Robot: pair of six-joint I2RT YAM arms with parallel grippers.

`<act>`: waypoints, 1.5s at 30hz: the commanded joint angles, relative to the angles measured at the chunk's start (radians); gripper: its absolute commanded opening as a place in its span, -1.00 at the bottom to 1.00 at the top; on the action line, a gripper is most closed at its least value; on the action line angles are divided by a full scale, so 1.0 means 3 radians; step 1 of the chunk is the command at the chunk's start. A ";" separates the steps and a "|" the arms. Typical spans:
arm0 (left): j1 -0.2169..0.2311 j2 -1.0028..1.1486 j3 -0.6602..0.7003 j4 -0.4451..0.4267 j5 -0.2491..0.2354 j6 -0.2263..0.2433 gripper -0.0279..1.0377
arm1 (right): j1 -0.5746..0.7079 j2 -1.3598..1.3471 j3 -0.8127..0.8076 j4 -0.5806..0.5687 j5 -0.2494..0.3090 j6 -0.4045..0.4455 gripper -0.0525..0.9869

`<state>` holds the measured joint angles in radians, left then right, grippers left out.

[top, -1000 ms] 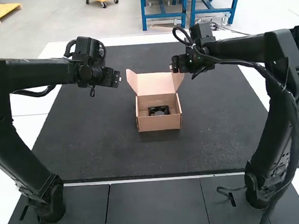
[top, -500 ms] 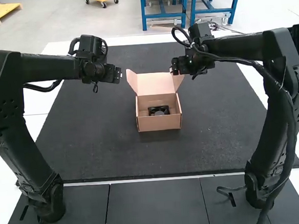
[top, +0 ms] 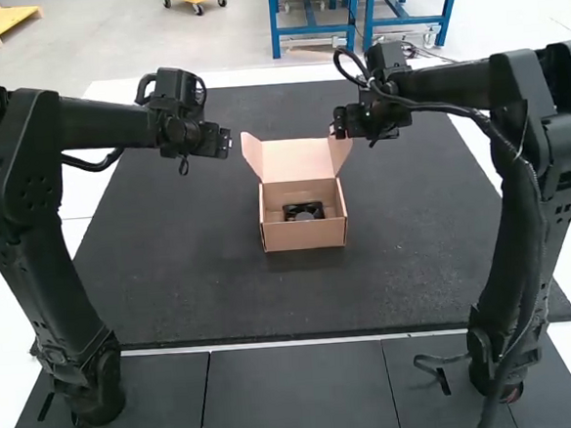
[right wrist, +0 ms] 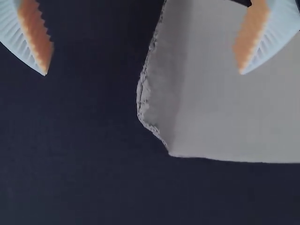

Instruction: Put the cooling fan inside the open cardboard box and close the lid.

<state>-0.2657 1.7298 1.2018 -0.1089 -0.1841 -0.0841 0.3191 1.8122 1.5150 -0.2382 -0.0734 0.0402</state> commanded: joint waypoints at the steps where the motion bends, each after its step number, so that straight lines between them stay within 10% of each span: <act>1: -0.0004 0.0027 0.0141 0.0031 -0.0031 -0.0011 0.86 | -0.0046 0.0070 0.0150 -0.0004 -0.0072 -0.0017 0.74; 45: -0.0152 0.0257 0.0361 0.0031 -0.0015 -0.0057 0.86 | -0.0046 0.0223 0.0375 -0.0336 -0.0338 0.0024 -0.40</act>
<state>-0.3061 1.8000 1.2762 -0.0975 -0.1844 -0.0887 0.3191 1.8793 1.6016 -0.3363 -0.1608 0.0414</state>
